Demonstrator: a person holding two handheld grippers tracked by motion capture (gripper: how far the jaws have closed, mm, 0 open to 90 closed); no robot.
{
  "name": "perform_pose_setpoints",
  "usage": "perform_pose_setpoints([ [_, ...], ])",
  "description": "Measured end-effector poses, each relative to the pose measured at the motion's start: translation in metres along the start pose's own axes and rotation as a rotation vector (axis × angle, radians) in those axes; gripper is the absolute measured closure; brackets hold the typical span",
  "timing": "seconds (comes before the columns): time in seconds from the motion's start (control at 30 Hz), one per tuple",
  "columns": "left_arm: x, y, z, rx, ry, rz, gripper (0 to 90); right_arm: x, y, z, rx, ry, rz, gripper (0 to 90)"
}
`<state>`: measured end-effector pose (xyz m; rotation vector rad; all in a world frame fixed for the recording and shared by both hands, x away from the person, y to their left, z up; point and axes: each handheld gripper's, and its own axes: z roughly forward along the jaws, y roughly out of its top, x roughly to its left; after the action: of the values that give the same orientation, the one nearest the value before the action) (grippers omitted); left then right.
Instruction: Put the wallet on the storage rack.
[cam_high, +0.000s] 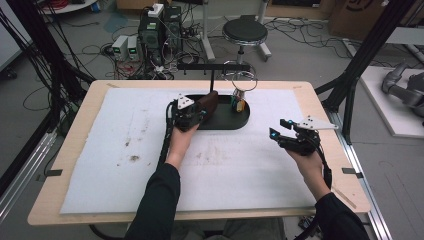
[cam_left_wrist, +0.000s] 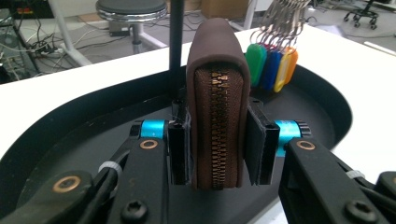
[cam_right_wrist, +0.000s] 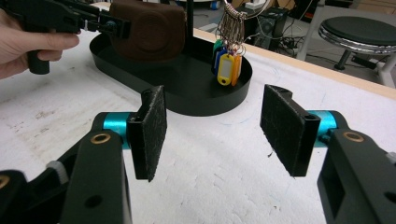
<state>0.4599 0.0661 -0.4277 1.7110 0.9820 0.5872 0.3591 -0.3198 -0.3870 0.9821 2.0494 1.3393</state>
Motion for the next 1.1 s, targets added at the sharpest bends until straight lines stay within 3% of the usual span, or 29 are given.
perform_pose_setpoints([
  [0.23,0.0049,-0.0036,0.0029,0.003,0.030,0.020,66.2,0.0002,-0.0002,0.0009,0.003,0.000,0.000,41.8],
  [0.43,0.0032,-0.0062,0.0060,0.016,0.013,0.026,65.5,0.0005,-0.0004,0.0017,0.007,-0.002,-0.007,41.7],
  [0.63,0.0040,-0.0068,0.0063,0.013,-0.004,-0.002,63.5,0.0018,-0.0001,0.0014,0.009,0.002,-0.010,41.7],
  [1.1,0.0054,-0.0088,0.0073,0.034,-0.029,-0.034,39.8,0.0024,-0.0001,0.0025,0.008,0.006,-0.009,41.5],
])
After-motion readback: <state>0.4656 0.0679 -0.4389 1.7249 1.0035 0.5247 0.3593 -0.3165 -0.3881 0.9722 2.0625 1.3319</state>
